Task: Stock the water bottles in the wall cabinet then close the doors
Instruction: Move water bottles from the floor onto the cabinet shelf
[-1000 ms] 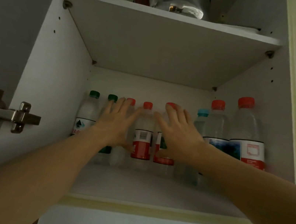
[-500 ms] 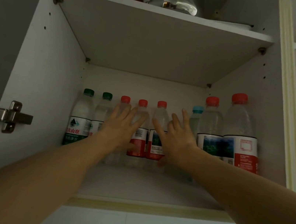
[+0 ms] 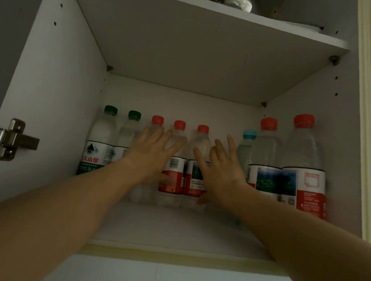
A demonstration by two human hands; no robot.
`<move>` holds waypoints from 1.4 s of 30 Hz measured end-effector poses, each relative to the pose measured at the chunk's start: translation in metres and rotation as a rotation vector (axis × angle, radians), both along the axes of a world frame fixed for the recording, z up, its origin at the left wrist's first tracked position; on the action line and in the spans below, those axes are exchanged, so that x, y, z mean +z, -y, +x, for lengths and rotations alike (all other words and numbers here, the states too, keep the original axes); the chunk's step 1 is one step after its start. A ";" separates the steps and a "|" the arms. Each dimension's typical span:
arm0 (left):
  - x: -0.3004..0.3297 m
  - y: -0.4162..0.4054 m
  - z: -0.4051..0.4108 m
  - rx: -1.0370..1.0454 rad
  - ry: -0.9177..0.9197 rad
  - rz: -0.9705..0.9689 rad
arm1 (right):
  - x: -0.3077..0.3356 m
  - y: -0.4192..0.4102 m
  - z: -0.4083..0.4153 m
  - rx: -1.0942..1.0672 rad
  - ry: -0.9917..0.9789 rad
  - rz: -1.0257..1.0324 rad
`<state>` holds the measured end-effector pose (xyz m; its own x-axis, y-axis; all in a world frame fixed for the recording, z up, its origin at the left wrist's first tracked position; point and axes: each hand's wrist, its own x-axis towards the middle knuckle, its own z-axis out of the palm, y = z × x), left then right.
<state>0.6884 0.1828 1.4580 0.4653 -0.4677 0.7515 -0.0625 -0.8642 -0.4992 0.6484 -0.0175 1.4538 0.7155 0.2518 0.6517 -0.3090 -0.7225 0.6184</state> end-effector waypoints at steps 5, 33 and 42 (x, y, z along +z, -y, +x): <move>0.001 -0.004 -0.002 -0.116 0.017 -0.048 | 0.001 -0.004 -0.026 0.177 0.079 0.083; 0.013 0.158 -0.092 -1.008 -0.914 -1.041 | -0.068 0.092 -0.170 0.770 0.398 0.967; 0.014 0.141 -0.098 -1.005 -0.926 -1.049 | -0.066 0.099 -0.168 0.785 0.361 1.177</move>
<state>0.5905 0.0420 1.4718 0.7416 -0.3475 0.5738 -0.6590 -0.2175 0.7200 0.4804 -0.1161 1.3879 0.4042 -0.3026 0.8632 0.3879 -0.7979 -0.4614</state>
